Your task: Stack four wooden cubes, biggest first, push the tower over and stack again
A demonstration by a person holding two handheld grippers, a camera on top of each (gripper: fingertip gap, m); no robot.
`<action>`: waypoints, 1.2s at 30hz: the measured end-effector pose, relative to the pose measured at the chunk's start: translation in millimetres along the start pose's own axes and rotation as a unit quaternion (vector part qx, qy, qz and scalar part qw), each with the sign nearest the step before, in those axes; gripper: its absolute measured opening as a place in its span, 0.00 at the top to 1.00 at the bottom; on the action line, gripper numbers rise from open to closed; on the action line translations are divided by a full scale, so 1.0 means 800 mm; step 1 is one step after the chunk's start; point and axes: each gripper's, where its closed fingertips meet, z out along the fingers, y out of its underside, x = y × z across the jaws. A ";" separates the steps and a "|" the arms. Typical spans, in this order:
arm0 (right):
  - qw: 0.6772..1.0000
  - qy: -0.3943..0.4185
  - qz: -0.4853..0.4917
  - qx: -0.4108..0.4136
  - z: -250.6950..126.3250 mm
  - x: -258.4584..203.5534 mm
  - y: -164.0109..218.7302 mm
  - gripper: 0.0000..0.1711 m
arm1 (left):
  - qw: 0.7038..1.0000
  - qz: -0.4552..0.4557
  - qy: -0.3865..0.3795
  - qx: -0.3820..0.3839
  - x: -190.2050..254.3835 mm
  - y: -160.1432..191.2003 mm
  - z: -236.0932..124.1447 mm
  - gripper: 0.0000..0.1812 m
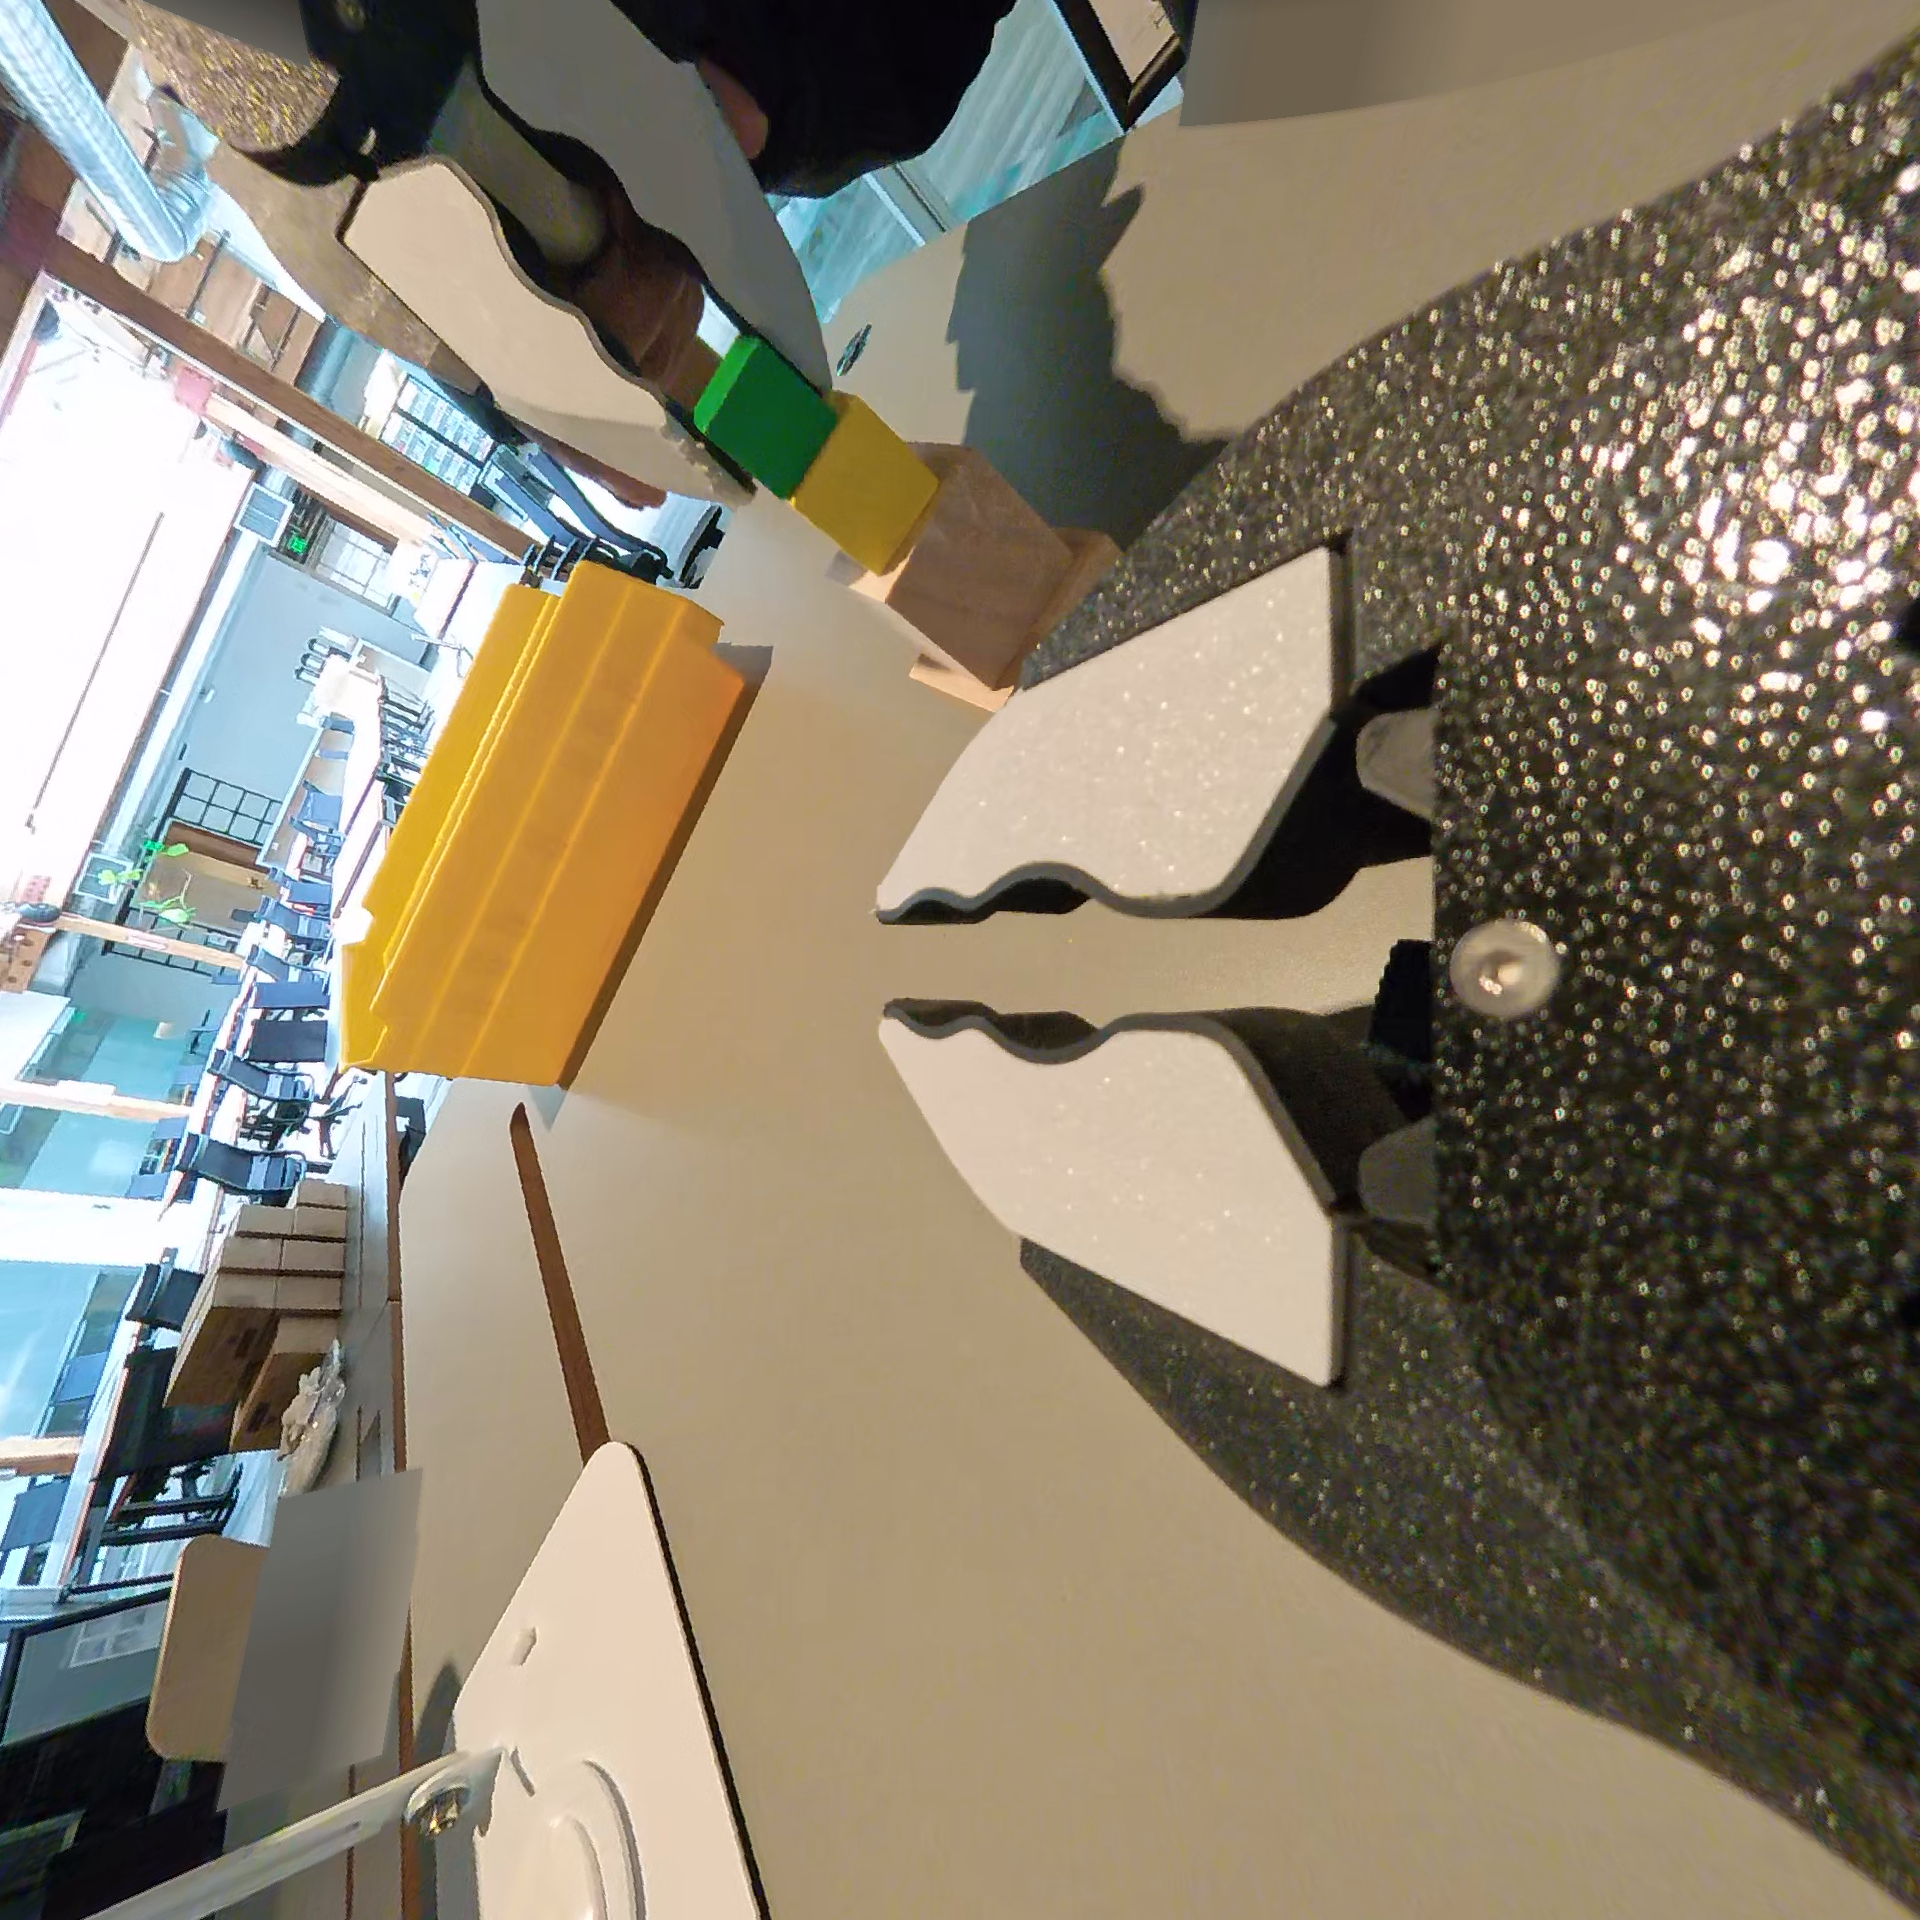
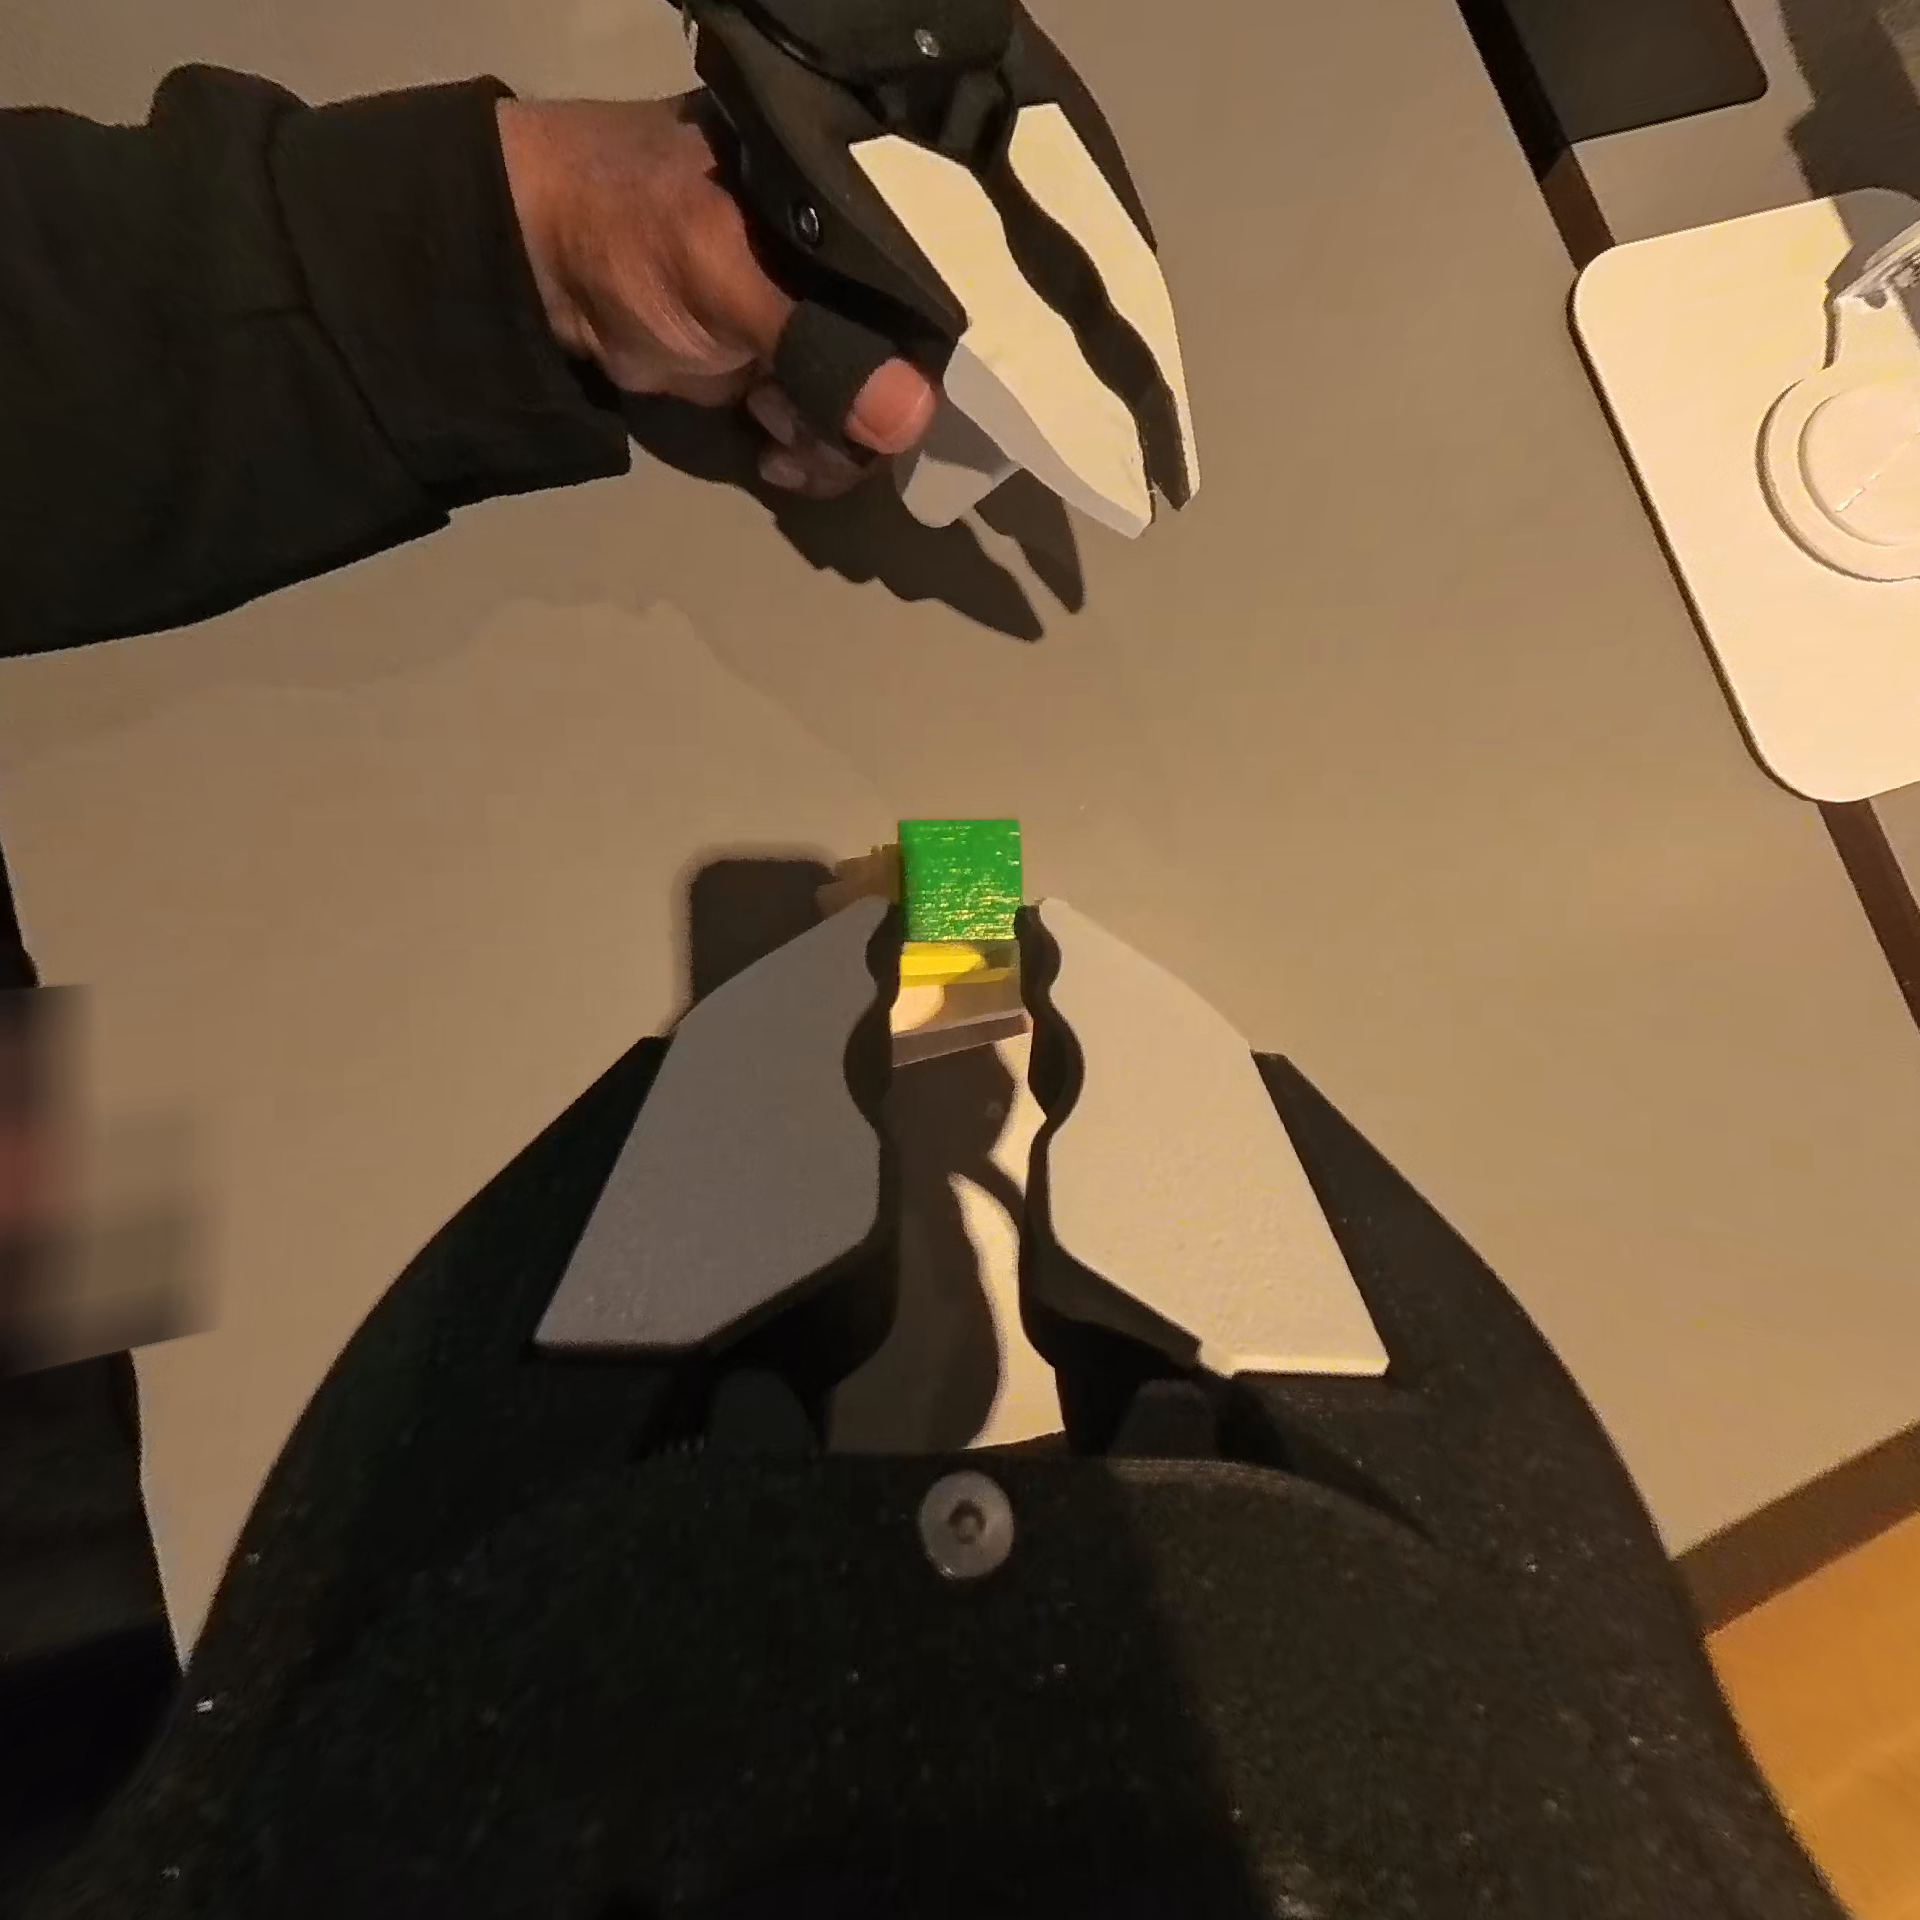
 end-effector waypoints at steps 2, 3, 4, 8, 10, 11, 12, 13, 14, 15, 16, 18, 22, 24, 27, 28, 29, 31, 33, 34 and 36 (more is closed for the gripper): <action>1.000 -0.001 0.000 -0.001 0.000 0.001 0.000 0.87 | 1.000 -0.002 0.001 0.000 0.000 0.000 0.000 0.93; 1.000 -0.002 -0.001 -0.002 0.000 0.001 0.001 0.87 | 1.000 -0.003 0.001 0.001 -0.001 0.000 0.000 0.93; 1.000 -0.002 -0.003 -0.003 0.000 0.001 0.001 0.87 | 1.000 -0.004 0.001 0.001 -0.001 0.000 0.000 0.93; 1.000 -0.007 -0.007 -0.007 -0.001 0.000 0.002 0.87 | 1.000 -0.009 0.003 0.001 -0.001 0.000 0.000 0.93; 1.000 -0.008 -0.007 -0.007 0.000 0.000 0.002 0.87 | 1.000 -0.011 0.004 0.001 -0.002 0.000 0.000 0.93; 1.000 -0.009 -0.007 -0.007 -0.001 0.000 0.002 0.87 | 1.000 -0.012 0.004 0.001 -0.002 0.000 0.000 0.93; 1.000 -0.010 -0.007 -0.007 -0.001 0.000 0.002 0.87 | 1.000 -0.012 0.005 0.000 -0.002 0.000 0.000 0.93; 1.000 -0.011 -0.007 -0.007 -0.001 -0.001 0.002 0.87 | 1.000 -0.013 0.005 0.000 -0.002 0.000 0.000 0.93; 1.000 -0.012 -0.007 -0.007 -0.001 -0.001 0.002 0.87 | 1.000 -0.014 0.005 0.000 -0.002 0.000 0.000 0.93; 1.000 -0.012 -0.008 -0.008 -0.001 -0.001 0.002 0.87 | 1.000 -0.014 0.006 -0.001 -0.002 0.000 0.000 0.93; 1.000 -0.013 -0.008 -0.008 -0.001 -0.002 0.002 0.87 | 1.000 -0.015 0.006 -0.001 -0.002 0.000 0.000 0.93; 1.000 -0.015 -0.010 -0.009 0.000 -0.003 0.003 0.87 | 1.000 -0.015 0.006 -0.002 -0.002 0.000 0.000 0.93; 1.000 -0.011 -0.008 -0.007 0.000 -0.001 0.003 0.85 | 1.000 -0.014 0.006 -0.003 -0.002 0.001 0.000 0.93; 1.000 -0.009 -0.007 -0.006 -0.001 0.000 0.003 0.83 | 1.000 -0.014 0.006 -0.003 -0.002 0.001 0.000 0.93; 1.000 -0.008 -0.009 -0.004 -0.003 0.000 0.006 0.80 | 1.000 -0.013 0.006 -0.003 -0.002 0.001 0.000 0.93; 1.000 -0.010 -0.011 -0.001 -0.005 -0.001 0.007 0.78 | 1.000 -0.013 0.006 -0.002 -0.002 0.001 0.000 0.93; 1.000 -0.014 -0.010 0.003 -0.006 -0.003 0.009 0.75 | 1.000 -0.013 0.006 -0.002 -0.002 0.000 0.000 0.93; 1.000 -0.021 0.005 0.017 -0.008 -0.004 0.015 0.72 | 1.000 -0.012 0.006 -0.002 -0.001 0.000 0.000 0.93; 0.998 -0.024 0.034 0.037 -0.009 -0.001 0.020 0.72 | 1.000 -0.011 0.006 -0.003 -0.001 0.001 0.000 0.93; 0.997 -0.026 0.047 0.045 -0.010 0.000 0.023 0.72 | 1.000 -0.011 0.006 -0.004 -0.001 0.001 0.001 0.93; 0.996 -0.022 0.062 0.063 -0.011 0.002 0.025 0.72 | 1.000 -0.011 0.005 -0.005 -0.001 0.002 0.001 0.93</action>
